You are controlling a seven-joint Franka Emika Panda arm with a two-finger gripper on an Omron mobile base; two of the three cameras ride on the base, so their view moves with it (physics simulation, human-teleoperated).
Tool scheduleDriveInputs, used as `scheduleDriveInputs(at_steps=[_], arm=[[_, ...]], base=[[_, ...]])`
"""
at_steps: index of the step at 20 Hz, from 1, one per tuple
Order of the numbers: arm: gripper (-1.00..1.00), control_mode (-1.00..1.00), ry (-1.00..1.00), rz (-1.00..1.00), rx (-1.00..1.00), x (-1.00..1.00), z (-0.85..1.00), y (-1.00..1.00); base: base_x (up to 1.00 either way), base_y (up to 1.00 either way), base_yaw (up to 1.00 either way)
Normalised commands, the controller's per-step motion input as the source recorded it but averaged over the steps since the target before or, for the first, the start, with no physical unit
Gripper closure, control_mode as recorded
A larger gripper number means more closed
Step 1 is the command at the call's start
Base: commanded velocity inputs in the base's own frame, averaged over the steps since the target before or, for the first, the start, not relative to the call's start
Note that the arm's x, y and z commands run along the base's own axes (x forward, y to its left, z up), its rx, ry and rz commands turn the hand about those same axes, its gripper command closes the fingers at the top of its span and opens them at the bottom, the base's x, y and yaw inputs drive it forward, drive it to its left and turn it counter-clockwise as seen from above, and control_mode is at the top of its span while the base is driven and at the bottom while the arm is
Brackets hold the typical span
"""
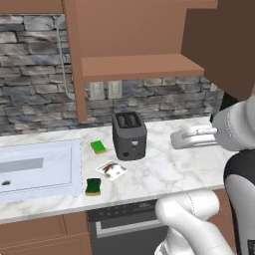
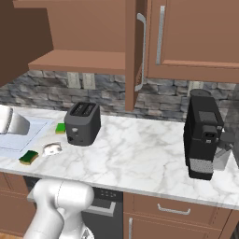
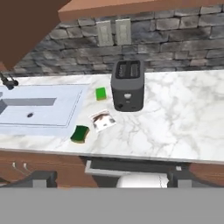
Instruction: Open the cabinet. Pick the sponge and place it next to the sink. Then close the cabinet.
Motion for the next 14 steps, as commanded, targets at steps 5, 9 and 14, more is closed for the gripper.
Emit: scheduleDriveInputs(at_steps=[5, 9, 14], arm=[[-1.00, -1.00, -0.27, 0.07, -0.05, -0.39, 0.01, 0.04], [-1.00, -1.00, -0.27, 0.02, -0.13, -0.20, 0.09, 0.00], [-1.00, -1.00, -0.11, 0.00, -0.13, -0.01, 0.27, 0.00]], base=[[0.00, 0.00, 0.00], [0.00, 0.00, 0.00], [0.00, 0.00, 0.00]])
